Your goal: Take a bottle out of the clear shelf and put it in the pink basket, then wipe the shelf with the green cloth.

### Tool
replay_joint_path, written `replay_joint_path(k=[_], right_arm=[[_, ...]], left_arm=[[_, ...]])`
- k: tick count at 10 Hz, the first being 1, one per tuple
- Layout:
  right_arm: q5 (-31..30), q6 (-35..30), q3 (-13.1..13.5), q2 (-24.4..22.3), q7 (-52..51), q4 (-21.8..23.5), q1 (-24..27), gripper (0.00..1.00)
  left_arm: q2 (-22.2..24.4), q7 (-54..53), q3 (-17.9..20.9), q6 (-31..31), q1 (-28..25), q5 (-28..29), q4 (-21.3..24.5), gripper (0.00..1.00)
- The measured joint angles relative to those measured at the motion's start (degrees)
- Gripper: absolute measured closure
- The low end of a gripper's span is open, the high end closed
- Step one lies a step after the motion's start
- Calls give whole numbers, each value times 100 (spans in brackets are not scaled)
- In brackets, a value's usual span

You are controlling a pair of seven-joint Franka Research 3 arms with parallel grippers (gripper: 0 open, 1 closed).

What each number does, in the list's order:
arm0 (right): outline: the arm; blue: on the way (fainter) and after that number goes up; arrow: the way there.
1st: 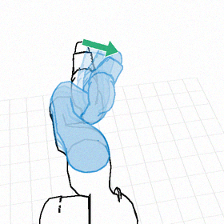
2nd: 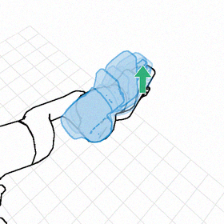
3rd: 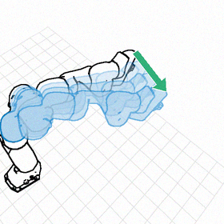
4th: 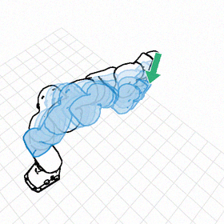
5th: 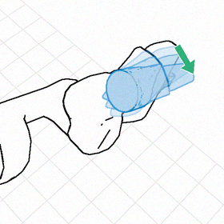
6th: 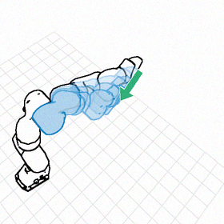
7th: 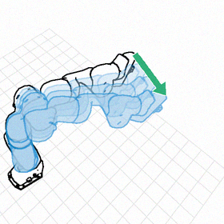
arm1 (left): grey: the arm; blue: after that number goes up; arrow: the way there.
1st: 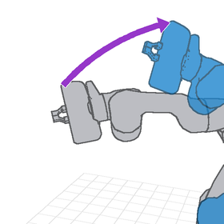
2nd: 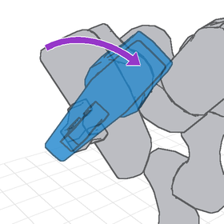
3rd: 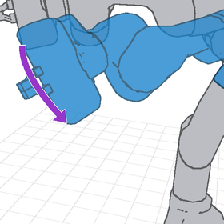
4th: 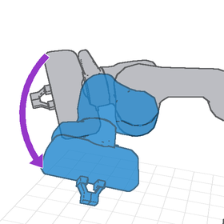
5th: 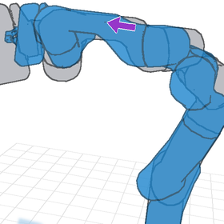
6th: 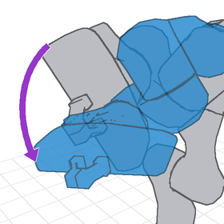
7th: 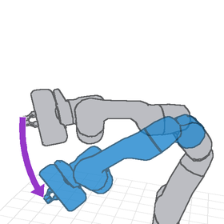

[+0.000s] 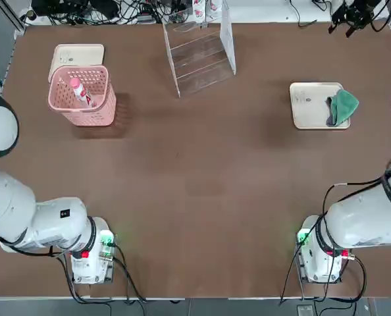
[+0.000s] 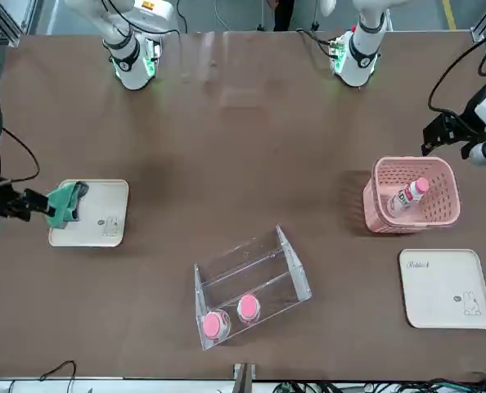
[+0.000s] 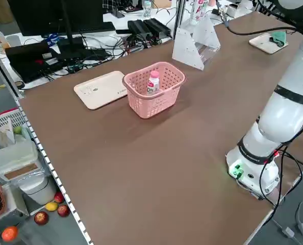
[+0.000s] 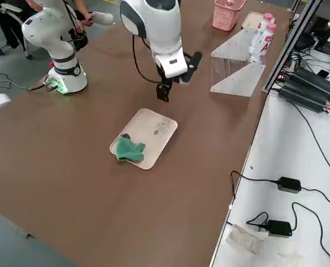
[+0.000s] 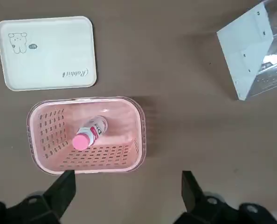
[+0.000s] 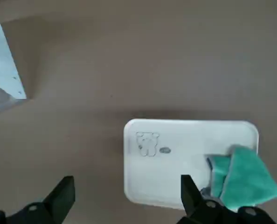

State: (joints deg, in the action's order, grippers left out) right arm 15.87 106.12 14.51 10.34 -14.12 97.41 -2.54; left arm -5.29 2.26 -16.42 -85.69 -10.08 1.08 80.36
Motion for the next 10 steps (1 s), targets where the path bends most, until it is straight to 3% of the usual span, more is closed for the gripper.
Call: replay_joint_path(k=[2, 4, 5, 10], right_arm=[[-326, -940, -39, -544, 993, -321, -399, 0], [-551, -2093, -77, -813, 1399, -1117, -585, 0], [-618, -2365, -79, -847, 1501, -1381, -624, 0], [-982, -1889, -92, -656, 1865, -1297, -1063, 0]], left_arm=[[0, 0, 5, 7, -95, 1, 0, 0], [0, 0, 0, 10, -100, 1, 0, 0], [0, 0, 0, 10, -100, 1, 0, 0], [0, -21, -3, 11, -100, 1, 1, 0]])
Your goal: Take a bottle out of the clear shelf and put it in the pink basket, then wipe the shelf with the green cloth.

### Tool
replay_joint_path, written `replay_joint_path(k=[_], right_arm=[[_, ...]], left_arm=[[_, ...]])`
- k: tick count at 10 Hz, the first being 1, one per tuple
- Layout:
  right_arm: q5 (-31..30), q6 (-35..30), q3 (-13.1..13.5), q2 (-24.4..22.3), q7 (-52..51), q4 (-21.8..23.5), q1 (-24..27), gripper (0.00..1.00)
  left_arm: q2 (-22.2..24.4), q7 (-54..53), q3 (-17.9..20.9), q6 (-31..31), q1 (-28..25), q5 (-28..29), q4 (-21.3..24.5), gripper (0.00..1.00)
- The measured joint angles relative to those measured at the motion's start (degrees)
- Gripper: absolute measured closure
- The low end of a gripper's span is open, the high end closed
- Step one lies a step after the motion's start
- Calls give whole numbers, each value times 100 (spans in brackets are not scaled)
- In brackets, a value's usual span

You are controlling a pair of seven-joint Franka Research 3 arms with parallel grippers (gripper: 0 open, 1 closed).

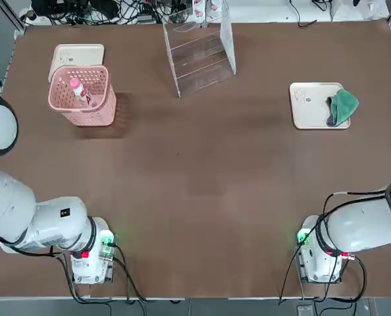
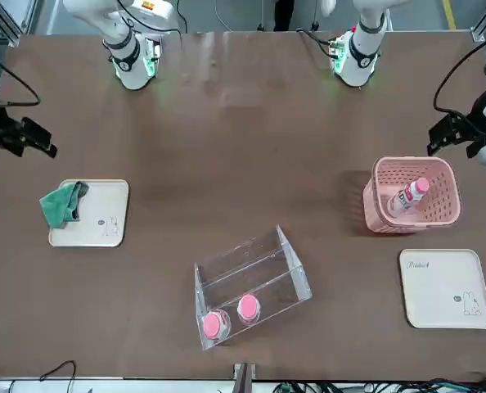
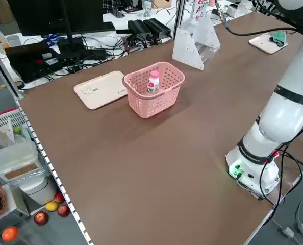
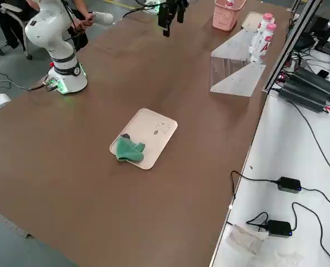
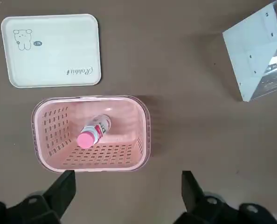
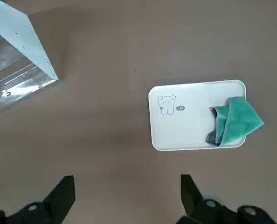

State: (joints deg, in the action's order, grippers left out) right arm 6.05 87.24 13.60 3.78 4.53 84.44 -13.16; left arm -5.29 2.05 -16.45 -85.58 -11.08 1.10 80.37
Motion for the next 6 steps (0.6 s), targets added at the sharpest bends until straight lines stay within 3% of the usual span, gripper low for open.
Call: replay_joint_path(k=[3, 6], right_arm=[[-436, 217, 2, 19, -1, 296, -14, 0], [-485, 269, 2, 19, -1, 390, -20, 0]], left_arm=[[0, 0, 4, 0, -19, 0, 0, 0], [0, 0, 4, 0, -35, 0, 0, 0]])
